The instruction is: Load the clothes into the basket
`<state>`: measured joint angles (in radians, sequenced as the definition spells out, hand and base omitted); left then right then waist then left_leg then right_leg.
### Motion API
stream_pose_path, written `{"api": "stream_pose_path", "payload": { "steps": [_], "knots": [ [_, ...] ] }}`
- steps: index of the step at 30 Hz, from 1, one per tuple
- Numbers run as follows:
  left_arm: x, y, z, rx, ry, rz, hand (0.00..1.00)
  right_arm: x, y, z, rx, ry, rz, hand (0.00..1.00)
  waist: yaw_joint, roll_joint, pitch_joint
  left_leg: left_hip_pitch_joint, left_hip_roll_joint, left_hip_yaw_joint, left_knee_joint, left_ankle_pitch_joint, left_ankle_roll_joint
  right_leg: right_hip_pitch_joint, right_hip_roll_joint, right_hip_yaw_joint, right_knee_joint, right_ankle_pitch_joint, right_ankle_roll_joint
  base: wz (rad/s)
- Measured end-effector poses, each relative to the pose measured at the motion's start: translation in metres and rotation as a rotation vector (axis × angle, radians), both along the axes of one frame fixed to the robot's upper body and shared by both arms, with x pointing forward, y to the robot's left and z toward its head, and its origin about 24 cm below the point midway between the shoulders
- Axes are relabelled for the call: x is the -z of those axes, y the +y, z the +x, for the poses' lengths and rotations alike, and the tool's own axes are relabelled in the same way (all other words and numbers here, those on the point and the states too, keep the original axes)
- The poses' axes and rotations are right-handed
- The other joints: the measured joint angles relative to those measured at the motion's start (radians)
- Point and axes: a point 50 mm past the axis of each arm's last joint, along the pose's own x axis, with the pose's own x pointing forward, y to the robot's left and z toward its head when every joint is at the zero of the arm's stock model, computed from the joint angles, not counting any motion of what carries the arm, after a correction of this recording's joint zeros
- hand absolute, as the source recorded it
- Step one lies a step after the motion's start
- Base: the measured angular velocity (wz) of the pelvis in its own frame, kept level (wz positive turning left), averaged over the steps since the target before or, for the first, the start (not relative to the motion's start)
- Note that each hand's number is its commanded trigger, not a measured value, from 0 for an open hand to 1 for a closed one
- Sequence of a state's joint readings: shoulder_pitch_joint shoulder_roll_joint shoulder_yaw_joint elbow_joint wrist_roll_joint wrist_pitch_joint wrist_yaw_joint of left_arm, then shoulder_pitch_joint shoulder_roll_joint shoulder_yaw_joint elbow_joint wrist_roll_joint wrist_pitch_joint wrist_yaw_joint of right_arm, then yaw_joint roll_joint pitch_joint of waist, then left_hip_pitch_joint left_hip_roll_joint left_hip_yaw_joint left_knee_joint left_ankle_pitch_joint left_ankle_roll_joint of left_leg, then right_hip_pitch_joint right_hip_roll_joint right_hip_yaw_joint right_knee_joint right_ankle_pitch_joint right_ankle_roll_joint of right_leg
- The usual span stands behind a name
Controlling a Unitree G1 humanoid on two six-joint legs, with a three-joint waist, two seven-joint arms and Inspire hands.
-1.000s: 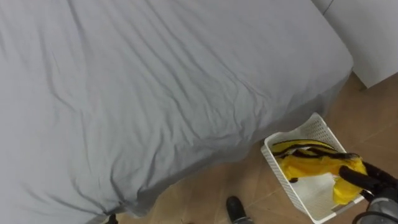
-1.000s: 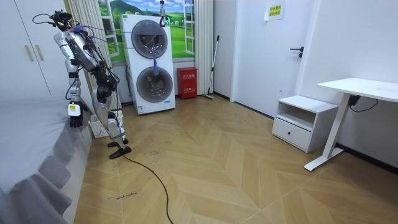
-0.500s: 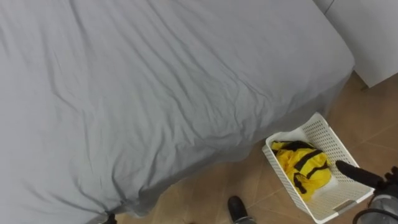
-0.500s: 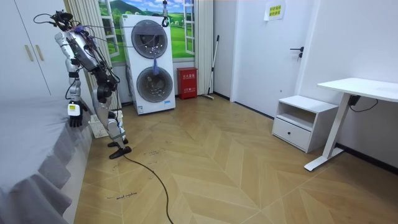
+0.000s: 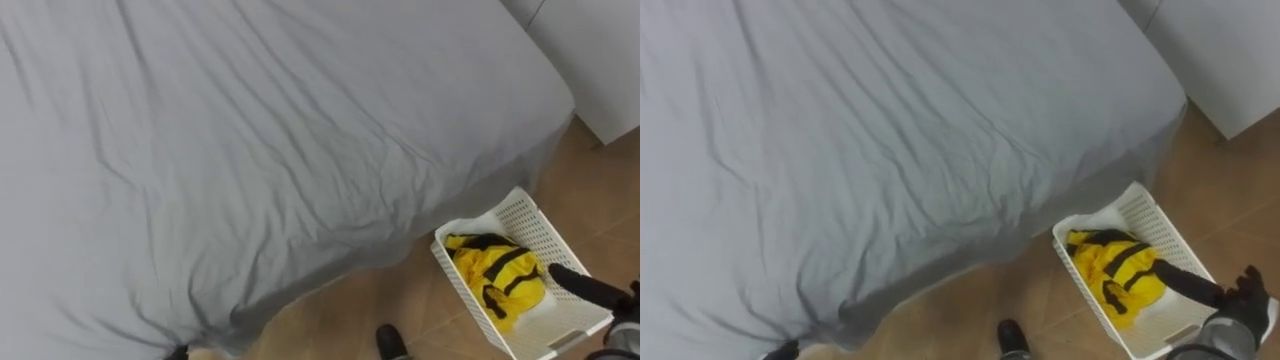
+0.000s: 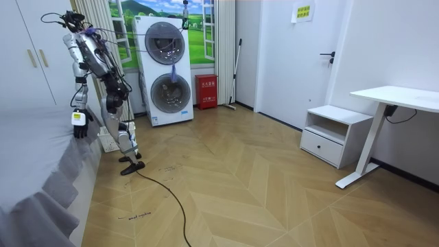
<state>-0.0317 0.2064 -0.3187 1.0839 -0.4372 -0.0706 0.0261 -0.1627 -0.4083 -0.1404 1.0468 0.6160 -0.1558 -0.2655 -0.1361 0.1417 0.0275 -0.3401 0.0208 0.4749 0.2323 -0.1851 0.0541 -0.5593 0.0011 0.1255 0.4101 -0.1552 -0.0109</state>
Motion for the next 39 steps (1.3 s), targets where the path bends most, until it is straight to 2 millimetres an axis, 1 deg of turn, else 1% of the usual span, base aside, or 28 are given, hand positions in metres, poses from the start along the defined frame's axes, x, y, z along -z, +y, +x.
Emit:
{"api": "stream_pose_path", "payload": {
  "steps": [2, 4, 5, 6, 7, 8, 9, 10, 11, 12, 13, 14, 16, 17, 19, 21, 22, 23, 26, 28, 30, 32, 33, 34, 35, 36, 37, 39],
  "knots": [
    [0.001, 0.001, -0.005, 0.029, 0.011, 0.018, 0.0, 0.006, 0.003, -0.009, -0.022, 0.024, 0.007, 0.0, -0.001, -0.005, -0.0014, 0.024, 0.0, -0.015, -0.006, 0.001, -0.001, 0.029, -0.006, -0.014, -0.003, -0.005, -0.002, 0.17],
    [0.003, 0.002, -0.013, 0.066, 0.031, 0.042, 0.0, 0.022, 0.013, -0.026, -0.037, 0.074, 0.046, 0.0, 0.0, -0.019, -0.0027, 0.061, 0.001, -0.036, -0.012, 0.002, -0.004, 0.079, -0.011, -0.038, -0.017, -0.01, -0.005, 0.25],
    [0.004, 0.002, -0.015, 0.076, 0.038, 0.048, 0.0, 0.026, 0.017, -0.03, -0.042, 0.087, 0.061, 0.0, -0.001, -0.025, -0.0023, 0.074, 0.001, -0.042, -0.014, 0.003, -0.006, 0.094, -0.011, -0.045, -0.022, -0.011, -0.006, 0.22],
    [0.006, 0.002, -0.022, 0.096, 0.056, 0.063, 0.0, 0.037, 0.025, -0.043, -0.048, 0.118, 0.103, 0.0, 0.0, -0.04, -0.0021, 0.108, -0.001, -0.049, -0.028, 0.007, -0.011, 0.131, -0.011, -0.053, -0.035, -0.012, -0.007, 0.23],
    [0.007, 0.003, -0.03, 0.101, 0.073, 0.069, 0.0, 0.045, 0.031, -0.054, -0.047, 0.137, 0.145, 0.0, -0.003, -0.05, -0.0035, 0.14, -0.001, -0.065, -0.039, 0.008, -0.013, 0.175, -0.011, -0.068, -0.055, -0.013, -0.008, 0.27],
    [0.008, 0.003, -0.033, 0.106, 0.079, 0.074, 0.0, 0.05, 0.034, -0.061, -0.044, 0.153, 0.161, 0.0, -0.006, -0.055, -0.0046, 0.156, -0.001, -0.076, -0.043, 0.008, -0.014, 0.199, -0.011, -0.078, -0.071, -0.013, -0.009, 0.38],
    [0.009, 0.005, -0.039, 0.112, 0.091, 0.089, 0.0, 0.059, 0.04, -0.075, -0.037, 0.198, 0.194, 0.0, -0.007, -0.072, -0.0092, 0.184, 0.001, -0.099, -0.049, 0.01, -0.016, 0.244, -0.012, -0.097, -0.093, -0.013, -0.01, 0.39],
    [0.009, 0.006, -0.042, 0.112, 0.099, 0.098, 0.0, 0.063, 0.043, -0.084, -0.033, 0.222, 0.209, 0.0, -0.005, -0.079, -0.0134, 0.197, 0.002, -0.109, -0.05, 0.01, -0.017, 0.268, -0.013, -0.106, -0.104, -0.013, -0.01, 0.54],
    [0.01, 0.008, -0.046, 0.111, 0.109, 0.108, 0.0, 0.07, 0.05, -0.099, -0.042, 0.266, 0.237, 0.0, 0.0, -0.096, -0.0225, 0.222, 0.002, -0.133, -0.054, 0.01, -0.017, 0.308, -0.015, -0.129, -0.13, -0.013, -0.01, 0.57],
    [0.011, 0.009, -0.052, 0.114, 0.122, 0.119, 0.0, 0.077, 0.057, -0.114, -0.051, 0.31, 0.273, 0.0, 0.003, -0.111, -0.0296, 0.251, 0.003, -0.157, -0.061, 0.01, -0.018, 0.354, -0.015, -0.149, -0.159, -0.011, -0.01, 0.61],
    [0.012, 0.01, -0.056, 0.11, 0.132, 0.132, 0.0, 0.083, 0.066, -0.125, -0.059, 0.343, 0.31, 0.0, 0.006, -0.122, -0.0358, 0.282, 0.003, -0.169, -0.07, 0.007, -0.023, 0.398, -0.014, -0.159, -0.184, -0.009, -0.009, 0.41],
    [0.012, 0.01, -0.06, 0.107, 0.141, 0.139, 0.0, 0.086, 0.071, -0.129, -0.065, 0.356, 0.328, 0.0, 0.008, -0.126, -0.0374, 0.296, 0.003, -0.175, -0.073, 0.003, -0.028, 0.418, -0.012, -0.16, -0.195, -0.008, -0.008, 0.25],
    [0.015, 0.009, -0.068, 0.071, 0.164, 0.145, 0.0, 0.094, 0.086, -0.137, -0.104, 0.409, 0.382, 0.0, 0.011, -0.137, -0.0349, 0.342, 0.003, -0.18, -0.088, 0.002, -0.029, 0.474, -0.007, -0.164, -0.224, -0.003, -0.001, 0.11],
    [0.015, 0.009, -0.068, 0.066, 0.166, 0.147, 0.0, 0.095, 0.089, -0.137, -0.12, 0.415, 0.39, 0.0, 0.012, -0.136, -0.034, 0.347, 0.002, -0.181, -0.092, 0.002, -0.029, 0.482, -0.008, -0.167, -0.228, -0.002, 0.0, 0.12],
    [0.015, 0.008, -0.068, 0.058, 0.165, 0.147, 0.0, 0.098, 0.097, -0.138, -0.165, 0.431, 0.406, 0.0, 0.015, -0.136, -0.029, 0.362, -0.003, -0.193, -0.102, 0.001, -0.028, 0.502, -0.012, -0.184, -0.238, 0.0, 0.004, 0.16],
    [0.015, 0.006, -0.065, 0.033, 0.155, 0.156, 0.0, 0.101, 0.106, -0.139, -0.21, 0.456, 0.431, 0.0, 0.034, -0.136, -0.0267, 0.369, -0.005, -0.207, -0.102, -0.004, -0.023, 0.514, -0.013, -0.188, -0.241, -0.001, 0.006, 0.11],
    [0.015, 0.006, -0.065, 0.029, 0.154, 0.157, 0.0, 0.101, 0.108, -0.139, -0.229, 0.466, 0.434, 0.0, 0.036, -0.136, -0.0256, 0.371, -0.006, -0.212, -0.102, -0.006, -0.022, 0.52, -0.014, -0.197, -0.241, 0.0, 0.007, 0.2],
    [0.015, 0.004, -0.065, 0.029, 0.153, 0.155, 0.0, 0.102, 0.112, -0.138, -0.273, 0.48, 0.434, 0.0, 0.037, -0.136, -0.0246, 0.373, -0.009, -0.228, -0.102, -0.007, -0.021, 0.529, -0.018, -0.213, -0.243, -0.002, 0.009, 0.28],
    [0.015, 0.0, -0.059, 0.067, 0.142, 0.179, 0.0, 0.103, 0.118, -0.132, -0.355, 0.504, 0.423, 0.0, 0.055, -0.14, -0.0181, 0.372, -0.012, -0.243, -0.104, -0.008, -0.019, 0.533, -0.019, -0.216, -0.243, -0.003, 0.011, 0.15],
    [0.015, -0.001, -0.056, 0.109, 0.142, 0.197, 0.0, 0.103, 0.122, -0.124, -0.394, 0.495, 0.427, 0.0, 0.062, -0.147, -0.0153, 0.37, -0.015, -0.255, -0.104, -0.008, -0.019, 0.541, -0.02, -0.226, -0.244, -0.003, 0.011, 0.15],
    [0.016, -0.003, -0.056, 0.125, 0.144, 0.2, 0.0, 0.102, 0.126, -0.116, -0.436, 0.488, 0.433, 0.0, 0.063, -0.153, -0.0155, 0.369, -0.017, -0.261, -0.103, -0.008, -0.019, 0.545, -0.021, -0.236, -0.247, -0.003, 0.012, 0.11],
    [0.016, -0.005, -0.055, 0.126, 0.141, 0.195, 0.0, 0.102, 0.132, -0.108, -0.488, 0.486, 0.43, 0.0, 0.072, -0.157, -0.0159, 0.37, -0.018, -0.262, -0.102, -0.008, -0.019, 0.548, -0.02, -0.239, -0.249, -0.003, 0.012, 0.03],
    [0.016, -0.006, -0.053, 0.127, 0.142, 0.192, 0.0, 0.102, 0.134, -0.104, -0.513, 0.488, 0.429, 0.0, 0.084, -0.161, -0.0159, 0.371, -0.018, -0.262, -0.1, -0.008, -0.019, 0.552, -0.02, -0.239, -0.253, -0.003, 0.011, 0.04],
    [0.016, -0.008, -0.051, 0.129, 0.143, 0.19, 0.0, 0.102, 0.137, -0.101, -0.53, 0.487, 0.43, 0.0, 0.092, -0.166, -0.0137, 0.376, -0.019, -0.266, -0.097, -0.008, -0.019, 0.561, -0.021, -0.239, -0.259, -0.003, 0.011, 0.06],
    [0.016, -0.008, -0.05, 0.13, 0.143, 0.19, 0.0, 0.102, 0.139, -0.1, -0.536, 0.485, 0.432, 0.0, 0.093, -0.169, -0.0124, 0.379, -0.019, -0.268, -0.097, -0.008, -0.019, 0.565, -0.021, -0.24, -0.26, -0.003, 0.011, 0.06],
    [0.017, -0.008, -0.051, 0.13, 0.148, 0.191, 0.0, 0.102, 0.142, -0.097, -0.554, 0.482, 0.435, 0.0, 0.103, -0.173, -0.0115, 0.384, -0.019, -0.269, -0.097, -0.008, -0.019, 0.573, -0.02, -0.24, -0.263, -0.003, 0.011, 0.07],
    [0.017, -0.007, -0.051, 0.13, 0.156, 0.191, 0.0, 0.102, 0.144, -0.095, -0.569, 0.485, 0.438, 0.0, 0.111, -0.175, -0.0118, 0.386, -0.019, -0.276, -0.097, -0.008, -0.019, 0.581, -0.021, -0.244, -0.271, -0.003, 0.011, 0.1],
    [0.017, -0.007, -0.051, 0.128, 0.158, 0.191, 0.0, 0.102, 0.145, -0.095, -0.58, 0.495, 0.444, 0.0, 0.113, -0.176, -0.0123, 0.387, -0.019, -0.287, -0.097, -0.008, -0.019, 0.581, -0.024, -0.259, -0.275, -0.003, 0.011, 0.18]
  ]
}}
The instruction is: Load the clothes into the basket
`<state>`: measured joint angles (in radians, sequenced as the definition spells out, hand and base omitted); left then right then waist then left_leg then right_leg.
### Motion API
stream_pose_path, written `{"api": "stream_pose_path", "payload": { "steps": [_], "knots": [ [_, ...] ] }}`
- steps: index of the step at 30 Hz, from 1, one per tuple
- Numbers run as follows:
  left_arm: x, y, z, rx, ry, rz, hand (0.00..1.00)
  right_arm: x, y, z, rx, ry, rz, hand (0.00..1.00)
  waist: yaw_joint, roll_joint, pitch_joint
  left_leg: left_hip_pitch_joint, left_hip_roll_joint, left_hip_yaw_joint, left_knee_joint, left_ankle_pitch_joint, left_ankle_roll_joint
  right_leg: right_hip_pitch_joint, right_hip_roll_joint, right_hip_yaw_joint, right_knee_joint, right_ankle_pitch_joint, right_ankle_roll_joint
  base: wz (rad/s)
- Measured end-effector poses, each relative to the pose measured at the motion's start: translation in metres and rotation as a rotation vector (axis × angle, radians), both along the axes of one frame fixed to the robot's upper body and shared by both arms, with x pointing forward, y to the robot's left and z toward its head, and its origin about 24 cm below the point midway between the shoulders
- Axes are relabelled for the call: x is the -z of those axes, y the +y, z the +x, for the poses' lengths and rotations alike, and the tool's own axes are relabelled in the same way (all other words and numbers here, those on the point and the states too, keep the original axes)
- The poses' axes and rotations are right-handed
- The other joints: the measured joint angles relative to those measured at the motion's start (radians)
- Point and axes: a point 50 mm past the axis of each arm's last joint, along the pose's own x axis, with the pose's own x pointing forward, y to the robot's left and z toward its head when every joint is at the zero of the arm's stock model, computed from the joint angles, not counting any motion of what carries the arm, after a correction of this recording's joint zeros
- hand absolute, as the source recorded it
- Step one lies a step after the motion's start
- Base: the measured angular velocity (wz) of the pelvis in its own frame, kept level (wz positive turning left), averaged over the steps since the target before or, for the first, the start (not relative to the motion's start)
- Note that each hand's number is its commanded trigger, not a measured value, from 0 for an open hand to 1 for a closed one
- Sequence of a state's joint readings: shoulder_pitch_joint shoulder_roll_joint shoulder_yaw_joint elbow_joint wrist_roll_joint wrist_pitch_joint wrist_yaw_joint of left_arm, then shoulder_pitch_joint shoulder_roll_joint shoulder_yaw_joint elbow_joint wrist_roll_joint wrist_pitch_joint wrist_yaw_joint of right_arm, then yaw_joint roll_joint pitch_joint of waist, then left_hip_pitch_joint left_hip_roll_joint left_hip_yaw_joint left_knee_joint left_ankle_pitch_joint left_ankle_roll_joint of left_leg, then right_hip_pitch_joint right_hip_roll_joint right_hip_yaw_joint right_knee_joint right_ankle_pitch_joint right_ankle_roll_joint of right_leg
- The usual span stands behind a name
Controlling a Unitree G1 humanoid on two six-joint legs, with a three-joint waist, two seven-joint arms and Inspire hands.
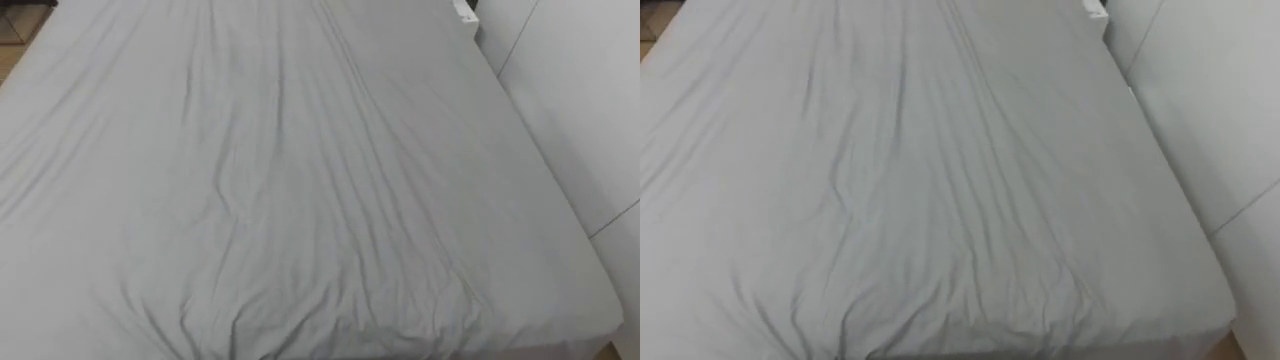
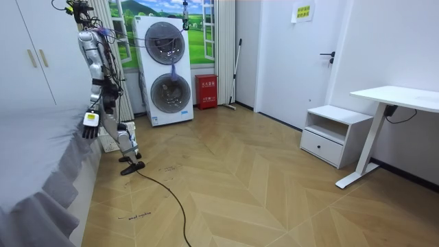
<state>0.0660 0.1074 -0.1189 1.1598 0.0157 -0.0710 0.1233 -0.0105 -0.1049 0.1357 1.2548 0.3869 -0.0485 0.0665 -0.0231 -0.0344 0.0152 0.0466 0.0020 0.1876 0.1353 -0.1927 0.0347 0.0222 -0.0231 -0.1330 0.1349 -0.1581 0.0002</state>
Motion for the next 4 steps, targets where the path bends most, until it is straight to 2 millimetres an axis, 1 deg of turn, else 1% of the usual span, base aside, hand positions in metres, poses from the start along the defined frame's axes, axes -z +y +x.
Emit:
{"api": "stream_pose_path", "payload": {
  "steps": [2, 4],
  "knots": [
    [0.0003, -0.0001, -0.0013, -0.007, 0.003, -0.002, 0.0, 0.0007, 0.0001, -0.0016, -0.002, 0.015, 0.002, 0.0, 0.005, 0.0, -0.0004, 0.0, 0.0, -0.005, 0.0, 0.0, 0.0, 0.009, -0.003, -0.008, -0.002, -0.001, 0.001, 0.12],
    [0.0013, 0.0009, -0.0075, -0.042, 0.013, -0.006, 0.0, 0.002, -0.0003, -0.0062, -0.004, 0.041, 0.0, 0.0, 0.006, 0.001, 0.0, 0.01, -0.001, -0.005, 0.0, 0.0, 0.0, 0.022, -0.004, -0.008, -0.003, -0.001, 0.002, 0.02]
  ]
}}
